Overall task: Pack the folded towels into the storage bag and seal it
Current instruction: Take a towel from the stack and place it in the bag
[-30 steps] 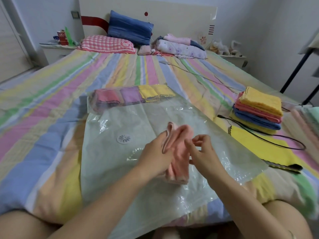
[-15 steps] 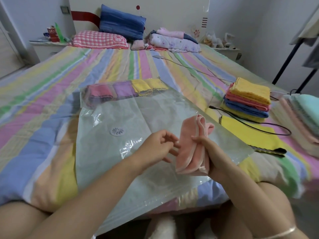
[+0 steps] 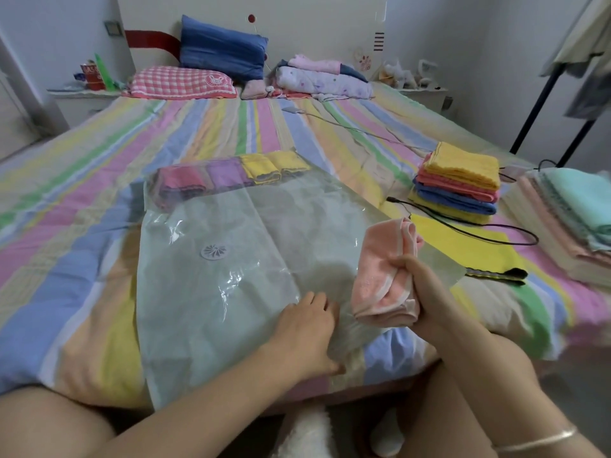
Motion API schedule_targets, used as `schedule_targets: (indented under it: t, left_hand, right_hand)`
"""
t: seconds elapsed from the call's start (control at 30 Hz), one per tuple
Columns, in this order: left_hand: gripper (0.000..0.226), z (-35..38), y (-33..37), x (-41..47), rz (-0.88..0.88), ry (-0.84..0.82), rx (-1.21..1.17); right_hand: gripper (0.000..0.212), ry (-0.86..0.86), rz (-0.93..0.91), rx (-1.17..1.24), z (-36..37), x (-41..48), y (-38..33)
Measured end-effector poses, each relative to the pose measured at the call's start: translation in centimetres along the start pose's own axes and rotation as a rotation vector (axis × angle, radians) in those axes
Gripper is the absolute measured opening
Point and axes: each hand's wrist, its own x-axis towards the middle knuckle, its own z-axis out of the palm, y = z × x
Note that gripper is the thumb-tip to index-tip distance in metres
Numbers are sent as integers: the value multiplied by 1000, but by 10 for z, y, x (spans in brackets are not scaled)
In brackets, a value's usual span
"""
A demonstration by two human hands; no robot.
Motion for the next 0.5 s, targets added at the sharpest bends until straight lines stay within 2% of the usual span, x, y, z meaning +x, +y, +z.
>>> schedule_targets:
  t: [0.17, 0.33, 0.47, 0.5]
  left_hand:
    - [50, 1, -4, 0, 28, -11, -22]
    - [21, -11, -20, 2, 28, -27, -249]
    - [11, -25, -33, 0, -86, 21, -470]
    - [10, -31, -37, 0, -115, 48, -521]
  right_hand:
    - [36, -5, -47, -70, -7, -5, -3]
    - [32, -56, -73, -137, -13, -14, -11]
    - [14, -197, -122, -400, -16, -27, -17]
    - [21, -287, -122, -510, -15, -30, -18]
